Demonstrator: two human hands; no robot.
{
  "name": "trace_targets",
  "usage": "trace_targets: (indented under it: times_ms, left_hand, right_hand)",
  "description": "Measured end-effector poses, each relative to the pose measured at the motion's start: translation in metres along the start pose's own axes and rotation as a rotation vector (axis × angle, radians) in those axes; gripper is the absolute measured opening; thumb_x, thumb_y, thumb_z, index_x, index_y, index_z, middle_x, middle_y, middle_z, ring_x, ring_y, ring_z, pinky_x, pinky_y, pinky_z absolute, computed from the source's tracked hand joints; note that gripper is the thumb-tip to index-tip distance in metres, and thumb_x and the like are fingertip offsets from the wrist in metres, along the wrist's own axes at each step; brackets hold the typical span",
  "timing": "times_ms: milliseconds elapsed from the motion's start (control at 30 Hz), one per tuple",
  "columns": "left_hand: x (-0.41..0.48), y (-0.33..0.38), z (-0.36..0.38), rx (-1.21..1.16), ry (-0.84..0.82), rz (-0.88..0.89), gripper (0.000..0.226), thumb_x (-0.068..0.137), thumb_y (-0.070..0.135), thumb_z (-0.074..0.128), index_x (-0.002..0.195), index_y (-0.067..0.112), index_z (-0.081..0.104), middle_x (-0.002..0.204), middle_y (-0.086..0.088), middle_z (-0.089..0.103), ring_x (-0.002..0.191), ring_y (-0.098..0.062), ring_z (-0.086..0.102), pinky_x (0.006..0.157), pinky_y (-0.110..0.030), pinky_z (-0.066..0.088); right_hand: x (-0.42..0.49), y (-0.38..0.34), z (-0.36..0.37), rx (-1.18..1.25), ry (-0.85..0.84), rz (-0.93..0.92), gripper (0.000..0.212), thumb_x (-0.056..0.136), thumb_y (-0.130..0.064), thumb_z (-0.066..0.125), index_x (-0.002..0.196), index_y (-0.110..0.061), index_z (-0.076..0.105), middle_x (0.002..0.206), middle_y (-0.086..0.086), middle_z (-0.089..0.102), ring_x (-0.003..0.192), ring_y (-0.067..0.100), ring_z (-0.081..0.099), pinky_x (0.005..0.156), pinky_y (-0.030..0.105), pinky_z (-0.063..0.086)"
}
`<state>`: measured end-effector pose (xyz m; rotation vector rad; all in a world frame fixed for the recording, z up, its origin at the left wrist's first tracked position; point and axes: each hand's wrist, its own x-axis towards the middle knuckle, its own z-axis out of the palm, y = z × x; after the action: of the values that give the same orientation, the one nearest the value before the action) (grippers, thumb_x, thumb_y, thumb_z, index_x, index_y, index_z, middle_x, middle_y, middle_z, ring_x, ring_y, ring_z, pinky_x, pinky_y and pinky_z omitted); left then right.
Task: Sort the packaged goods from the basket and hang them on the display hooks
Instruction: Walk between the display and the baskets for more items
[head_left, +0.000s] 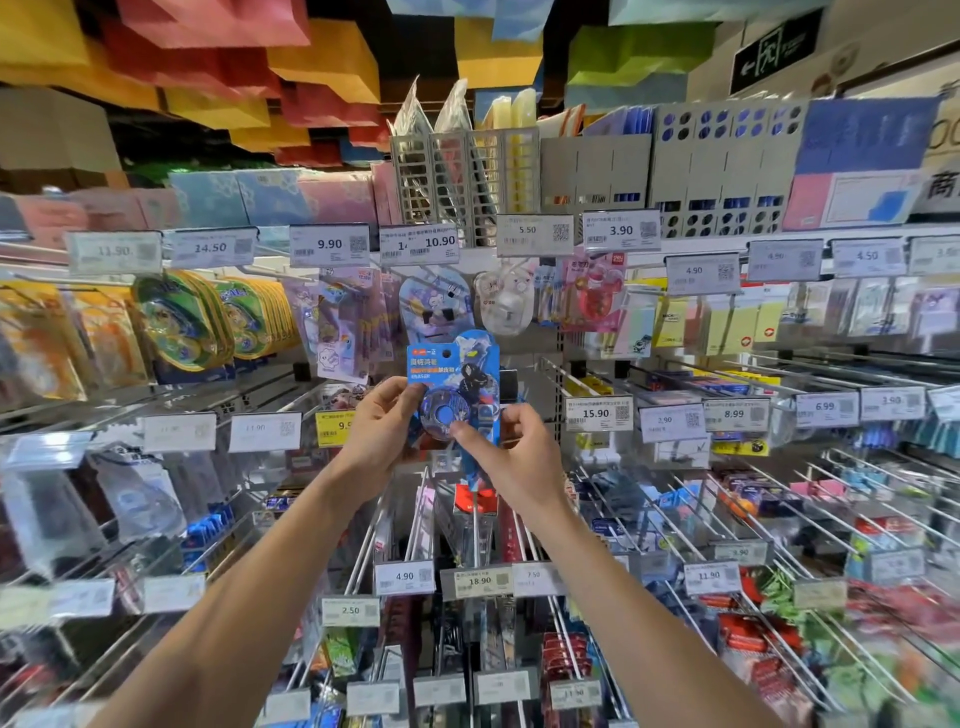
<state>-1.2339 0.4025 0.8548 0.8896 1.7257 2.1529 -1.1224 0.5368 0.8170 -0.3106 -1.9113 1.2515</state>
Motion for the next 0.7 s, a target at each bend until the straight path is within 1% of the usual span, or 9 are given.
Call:
trace_targets:
  times_ms: [100,167,267,300,367,400,500,600,700]
  left_hand:
    - [0.001,-0.002,-0.002,0.012,-0.006,-0.008,0.015,0.103,0.029,0.061,0.098,0.022,0.074,0.107,-0.019,0.075,0.078,-0.03,0.071,0.073,-0.05,0.06]
    - [0.001,-0.002,-0.002,0.004,-0.014,-0.025,0.018,0.103,0.028,0.061,0.092,0.024,0.075,0.102,-0.018,0.076,0.074,-0.03,0.073,0.075,-0.053,0.059]
    - [0.0,0.002,0.0,-0.005,0.004,-0.053,0.021,0.106,0.027,0.056,0.092,0.019,0.07,0.087,-0.012,0.076,0.059,-0.022,0.071,0.055,-0.037,0.06]
    - [-0.001,0.003,0.001,-0.013,0.005,-0.063,0.021,0.106,0.028,0.055,0.095,0.017,0.068,0.088,-0.011,0.076,0.058,-0.022,0.071,0.054,-0.035,0.058]
    - [0.001,0.004,-0.001,-0.029,-0.008,-0.081,0.025,0.108,0.032,0.052,0.098,0.015,0.067,0.1,-0.012,0.078,0.067,-0.027,0.073,0.063,-0.038,0.057]
    - [0.001,0.005,-0.001,-0.028,-0.011,-0.087,0.027,0.108,0.033,0.051,0.097,0.015,0.067,0.106,-0.011,0.078,0.072,-0.029,0.073,0.066,-0.038,0.054]
    - [0.002,0.005,-0.002,-0.021,-0.015,-0.099,0.021,0.108,0.03,0.052,0.099,0.016,0.065,0.117,-0.002,0.077,0.075,-0.027,0.073,0.057,-0.03,0.046]
    - [0.0,0.007,-0.003,-0.045,-0.037,-0.098,0.011,0.106,0.021,0.057,0.098,0.016,0.062,0.118,-0.001,0.076,0.071,-0.021,0.076,0.056,-0.027,0.043]
    - [0.001,0.007,-0.004,-0.053,-0.045,-0.102,0.009,0.105,0.019,0.058,0.096,0.016,0.061,0.119,-0.002,0.076,0.071,-0.02,0.077,0.053,-0.026,0.041]
  right_hand:
    - [0.002,0.0,0.007,0.141,-0.088,0.044,0.049,0.073,-0.053,0.085,0.102,-0.027,0.056,0.099,-0.004,0.074,0.09,0.015,0.073,0.081,0.048,0.06]
    - [0.004,-0.004,0.011,0.173,-0.115,0.052,0.039,0.077,-0.043,0.083,0.1,-0.029,0.055,0.1,-0.002,0.075,0.09,0.017,0.074,0.076,0.048,0.061]
    - [0.004,-0.004,0.006,0.353,-0.145,0.114,0.033,0.087,-0.017,0.079,0.111,-0.022,0.057,0.107,0.002,0.075,0.092,0.015,0.073,0.063,0.025,0.054]
    - [0.003,-0.002,0.002,0.397,-0.152,0.147,0.033,0.088,-0.013,0.078,0.113,-0.022,0.058,0.108,-0.002,0.075,0.092,0.013,0.072,0.061,0.02,0.051]
    - [-0.003,0.012,-0.008,0.461,-0.188,0.23,0.036,0.085,-0.013,0.079,0.114,-0.026,0.061,0.105,-0.009,0.075,0.094,0.014,0.072,0.063,0.023,0.05]
    - [-0.008,0.024,-0.013,0.479,-0.215,0.28,0.041,0.081,-0.013,0.081,0.116,-0.024,0.062,0.106,-0.005,0.076,0.096,0.02,0.072,0.066,0.028,0.05]
    - [-0.025,0.057,-0.028,0.496,-0.31,0.445,0.06,0.072,-0.008,0.081,0.127,-0.015,0.06,0.114,0.018,0.073,0.101,0.033,0.07,0.08,0.04,0.049]
    - [-0.04,0.081,-0.04,0.459,-0.333,0.489,0.05,0.083,0.011,0.071,0.129,-0.005,0.057,0.112,0.018,0.075,0.102,0.033,0.073,0.082,0.036,0.055]
    - [-0.041,0.088,-0.043,0.465,-0.278,0.524,0.053,0.086,0.01,0.071,0.131,-0.011,0.052,0.114,0.011,0.076,0.098,0.026,0.075,0.071,0.028,0.058]
